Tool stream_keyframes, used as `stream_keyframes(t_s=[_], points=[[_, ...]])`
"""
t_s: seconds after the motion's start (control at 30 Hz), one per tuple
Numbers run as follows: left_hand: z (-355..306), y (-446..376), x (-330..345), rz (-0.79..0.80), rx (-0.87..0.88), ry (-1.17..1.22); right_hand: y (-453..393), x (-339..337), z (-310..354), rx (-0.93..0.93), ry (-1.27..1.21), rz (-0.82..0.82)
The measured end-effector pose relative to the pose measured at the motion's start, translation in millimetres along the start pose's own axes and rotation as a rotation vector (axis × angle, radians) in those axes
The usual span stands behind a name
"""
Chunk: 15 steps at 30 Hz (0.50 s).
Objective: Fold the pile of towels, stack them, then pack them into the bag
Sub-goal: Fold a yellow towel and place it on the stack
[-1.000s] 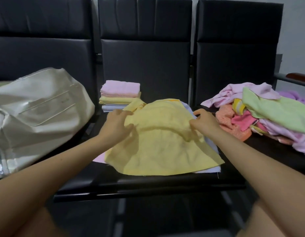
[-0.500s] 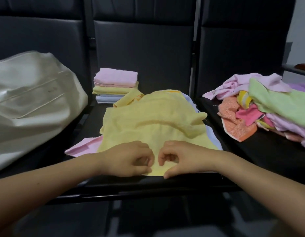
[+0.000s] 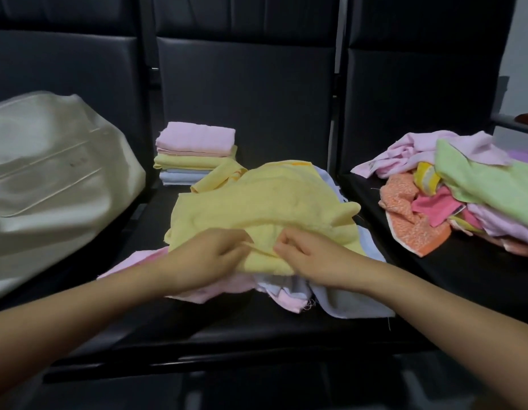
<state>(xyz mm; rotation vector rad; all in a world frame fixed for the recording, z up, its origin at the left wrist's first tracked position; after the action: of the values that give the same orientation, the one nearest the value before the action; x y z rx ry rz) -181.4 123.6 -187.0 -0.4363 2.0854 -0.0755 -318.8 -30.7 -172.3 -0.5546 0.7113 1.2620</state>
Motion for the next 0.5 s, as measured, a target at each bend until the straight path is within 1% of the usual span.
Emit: stream_keyframes(t_s=[0.07, 0.13, 0.2, 0.27, 0.3, 0.33, 0.4, 0.5], points=[[-3, -10, -18, -0.118, -0.033, 0.048, -6, -7, 9, -0.043, 0.060, -0.041], [-9, -19, -37, -0.214, -0.031, 0.008, -14, -21, 15, -0.077, 0.104, -0.042], [-7, -27, -50, -0.271, -0.010, -0.142, -23, -40, 15, -0.047, 0.127, -0.054], [4, -34, -59, -0.312, 0.012, -0.389, -33, -60, 9, 0.039, 0.147, -0.109], [12, -37, -62, -0.316, -0.002, -0.454, -38, -68, 3, 0.078, 0.141, -0.146], [21, -40, -65, -0.312, -0.031, -0.463, -43, -76, -3, 0.106, 0.120, -0.186], [39, -45, -68, -0.309, -0.120, -0.387, -52, -86, -19, 0.173, 0.040, -0.255], [56, -48, -63, -0.313, -0.340, -0.190, -61, -93, -48, 0.320, -0.080, -0.378]])
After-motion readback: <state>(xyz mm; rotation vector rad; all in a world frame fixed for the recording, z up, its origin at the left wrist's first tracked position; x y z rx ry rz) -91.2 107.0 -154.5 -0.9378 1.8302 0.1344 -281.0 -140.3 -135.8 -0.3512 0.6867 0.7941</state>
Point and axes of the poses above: each hand's wrist, its own y-axis away from the middle knuckle, its own x-axis out of the palm, z = x × y, the point moved 1 cm from there along -y, towards the middle knuckle, and after that the axes turned 4 degrees about x, right-handed, at the moved point
